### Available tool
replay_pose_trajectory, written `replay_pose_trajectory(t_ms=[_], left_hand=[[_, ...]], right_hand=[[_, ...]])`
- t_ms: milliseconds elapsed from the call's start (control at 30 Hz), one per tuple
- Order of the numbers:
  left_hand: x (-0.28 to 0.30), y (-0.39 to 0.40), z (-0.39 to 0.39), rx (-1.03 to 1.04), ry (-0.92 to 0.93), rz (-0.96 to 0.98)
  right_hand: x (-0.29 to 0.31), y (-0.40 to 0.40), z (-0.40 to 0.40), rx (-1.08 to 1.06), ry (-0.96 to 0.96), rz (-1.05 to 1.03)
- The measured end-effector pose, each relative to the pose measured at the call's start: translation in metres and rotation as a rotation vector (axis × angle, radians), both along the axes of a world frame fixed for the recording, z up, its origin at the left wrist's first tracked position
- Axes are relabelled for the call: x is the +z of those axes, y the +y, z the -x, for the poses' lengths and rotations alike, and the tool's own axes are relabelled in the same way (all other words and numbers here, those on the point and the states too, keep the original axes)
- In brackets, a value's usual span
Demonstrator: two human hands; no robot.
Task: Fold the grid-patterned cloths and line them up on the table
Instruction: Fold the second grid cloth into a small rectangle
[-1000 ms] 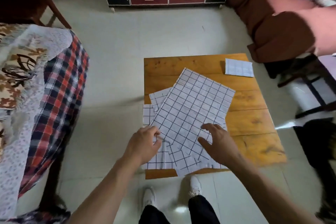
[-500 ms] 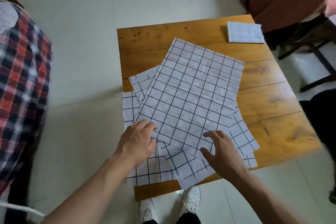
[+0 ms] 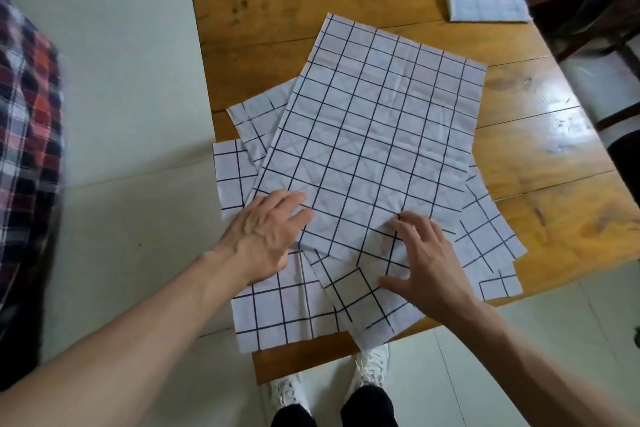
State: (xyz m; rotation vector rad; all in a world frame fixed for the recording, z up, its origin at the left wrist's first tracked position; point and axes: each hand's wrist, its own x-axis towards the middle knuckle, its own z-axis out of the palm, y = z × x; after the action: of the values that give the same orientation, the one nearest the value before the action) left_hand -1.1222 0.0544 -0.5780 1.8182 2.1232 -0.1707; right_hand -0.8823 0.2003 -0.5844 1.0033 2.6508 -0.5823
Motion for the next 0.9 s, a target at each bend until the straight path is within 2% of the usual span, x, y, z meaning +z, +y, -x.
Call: replay_pose_trajectory(t_ms=[133,267,467,700,900], left_hand=[[-0.001,0.002,0.002,-0.004,-0.009,-0.042],[-0.006,0.003,0.004,0.005,-0.012,-0.168],[-0.005,0.005,0.001,0.064,-0.097,-0.324],[0.012,0.003,-0.003,0.149,-0.106,-0.442],[0.039,-0.008,-0.008,0.142,-0.141,-0.483]], right_hand=[[-0.001,0.000,0.002,-0.015,0.001,-0.002],[-0.005,-0.001,0.001,-0.033,0.020,0.011],[-0.004,-0.003,0.000,-0.022,0.076,0.018],[0.006,-0.013,0.002,0.021,0.052,-0.045],[0.031,-0.024,-0.003,-0.120,0.132,-0.167]])
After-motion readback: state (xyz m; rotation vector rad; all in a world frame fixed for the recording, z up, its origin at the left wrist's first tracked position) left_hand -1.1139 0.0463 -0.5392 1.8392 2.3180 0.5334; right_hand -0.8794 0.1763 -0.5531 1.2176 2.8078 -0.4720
